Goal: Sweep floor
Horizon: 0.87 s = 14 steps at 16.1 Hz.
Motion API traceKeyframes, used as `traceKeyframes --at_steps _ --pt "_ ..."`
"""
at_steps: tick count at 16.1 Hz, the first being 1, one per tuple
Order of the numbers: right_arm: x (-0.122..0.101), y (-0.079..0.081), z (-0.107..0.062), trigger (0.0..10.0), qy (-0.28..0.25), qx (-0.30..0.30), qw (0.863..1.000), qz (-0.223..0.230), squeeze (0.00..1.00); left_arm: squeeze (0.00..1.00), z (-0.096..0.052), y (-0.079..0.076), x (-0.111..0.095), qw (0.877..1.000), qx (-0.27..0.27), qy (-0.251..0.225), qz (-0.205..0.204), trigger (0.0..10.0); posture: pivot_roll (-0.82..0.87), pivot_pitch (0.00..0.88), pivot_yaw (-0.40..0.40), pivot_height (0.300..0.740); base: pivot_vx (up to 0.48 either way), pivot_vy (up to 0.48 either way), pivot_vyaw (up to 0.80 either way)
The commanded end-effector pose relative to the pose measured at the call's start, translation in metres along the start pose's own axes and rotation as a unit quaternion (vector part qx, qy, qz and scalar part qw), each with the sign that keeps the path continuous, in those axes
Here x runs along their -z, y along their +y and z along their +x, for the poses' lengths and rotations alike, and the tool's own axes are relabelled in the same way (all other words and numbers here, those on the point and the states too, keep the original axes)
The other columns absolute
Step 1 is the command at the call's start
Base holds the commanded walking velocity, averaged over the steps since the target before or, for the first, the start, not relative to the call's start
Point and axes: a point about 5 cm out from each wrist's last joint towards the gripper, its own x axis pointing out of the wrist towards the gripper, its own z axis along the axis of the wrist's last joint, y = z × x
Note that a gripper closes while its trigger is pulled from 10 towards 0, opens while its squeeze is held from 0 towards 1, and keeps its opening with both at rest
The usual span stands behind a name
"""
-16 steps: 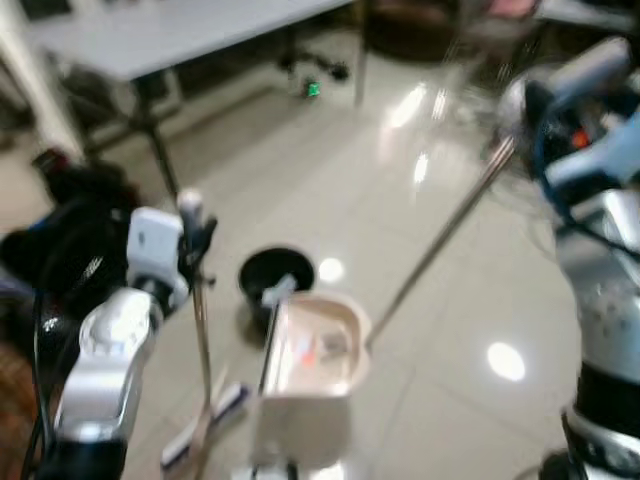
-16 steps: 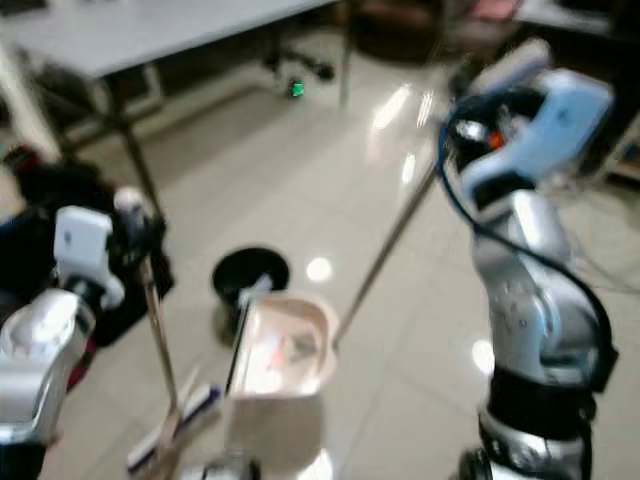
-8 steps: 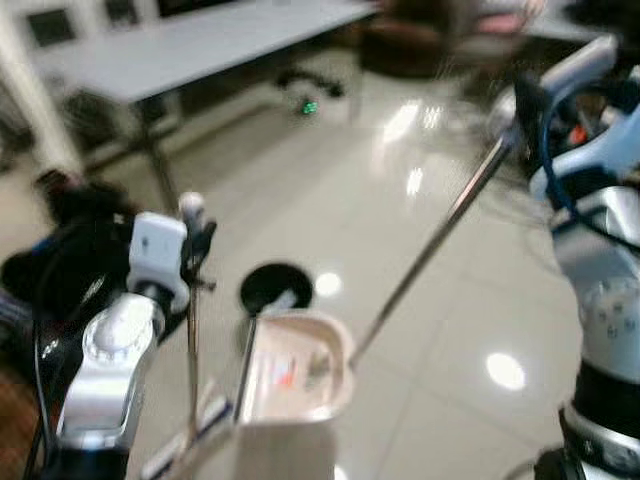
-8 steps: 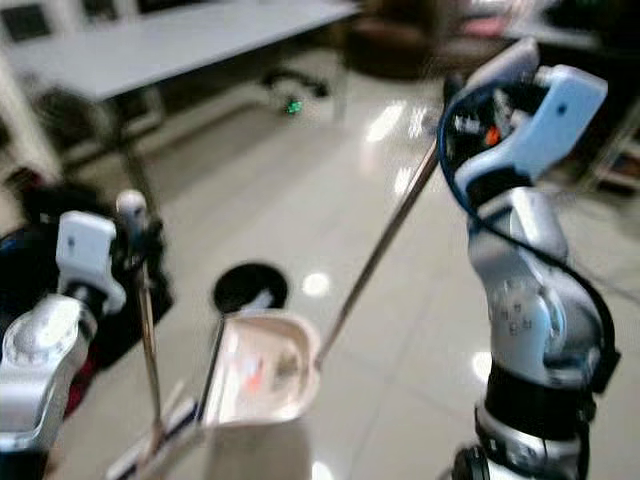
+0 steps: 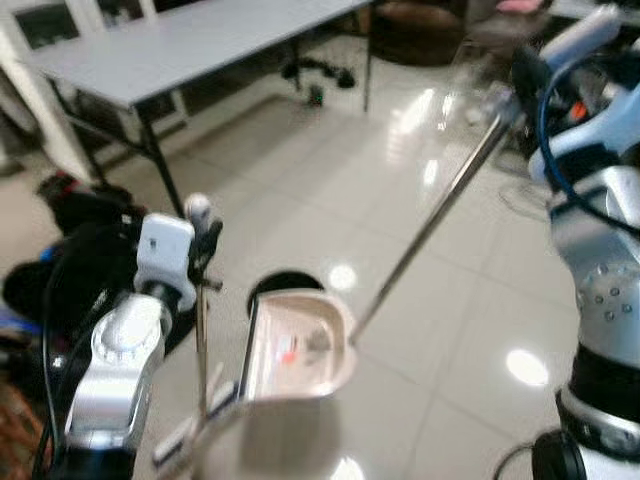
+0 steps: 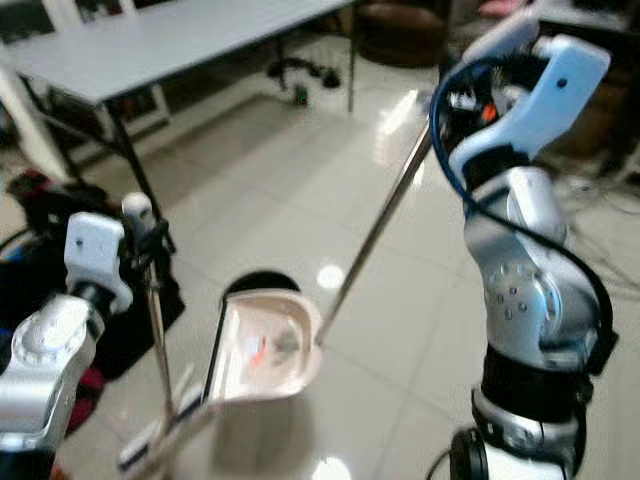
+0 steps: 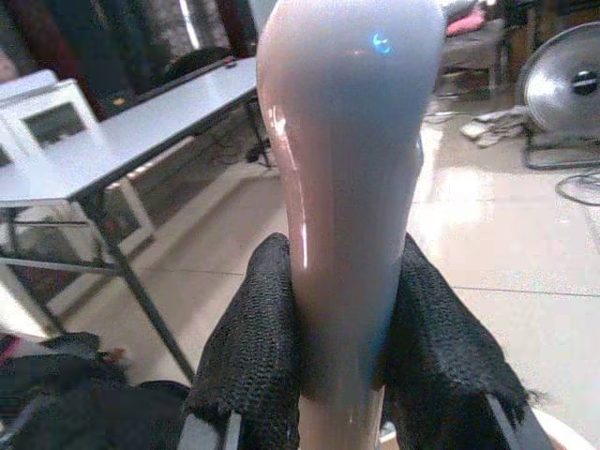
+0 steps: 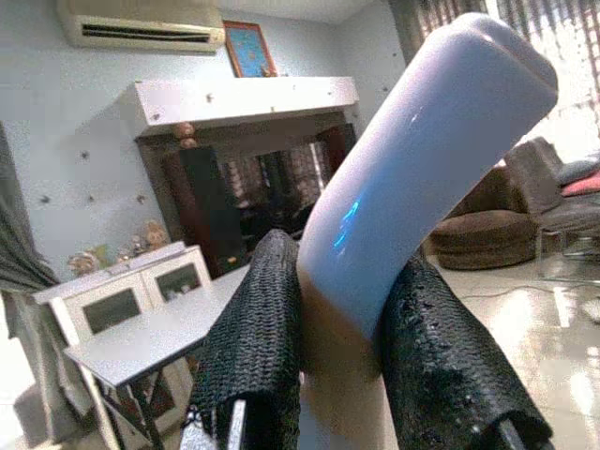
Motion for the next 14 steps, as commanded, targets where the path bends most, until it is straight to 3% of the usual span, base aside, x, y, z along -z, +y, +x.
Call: traceKeyframes --at_steps 1,5,10,14 --pt "-0.0071 -0.0009 0.0023 10.0 -0.018 0.002 1.0 -0.001 0.0 0.0 0.0002 -0.0002 -0.0078 1.0 -0.002 -0.016 0.006 10.0 0.04 0.0 0.027 0.74 0.446 0.0 0.8" --pt "-0.0068 0.0 0.0053 10.0 -0.024 0.003 1.0 0.011 0.0 0.0 -0.0022 0.0006 -0.0056 1.0 -0.005 -0.013 0.008 10.0 0.04 0.0 0.021 0.74 0.448 0.0 0.71" --pt "-0.0074 -0.0029 0.0036 10.0 -0.027 0.012 1.0 0.001 0.0 0.0 -0.0008 -0.0047 -0.0051 1.0 0.005 -0.015 0.009 10.0 0.02 0.0 0.032 0.74 0.45 0.0 0.0" --pt "-0.0098 -0.007 -0.0003 10.0 -0.024 0.025 0.999 -0.003 0.0 0.0 0.0027 -0.0089 -0.0039 1.0 0.016 -0.016 0.005 10.0 0.01 0.0 0.04 0.74 0.449 0.0 -0.75"
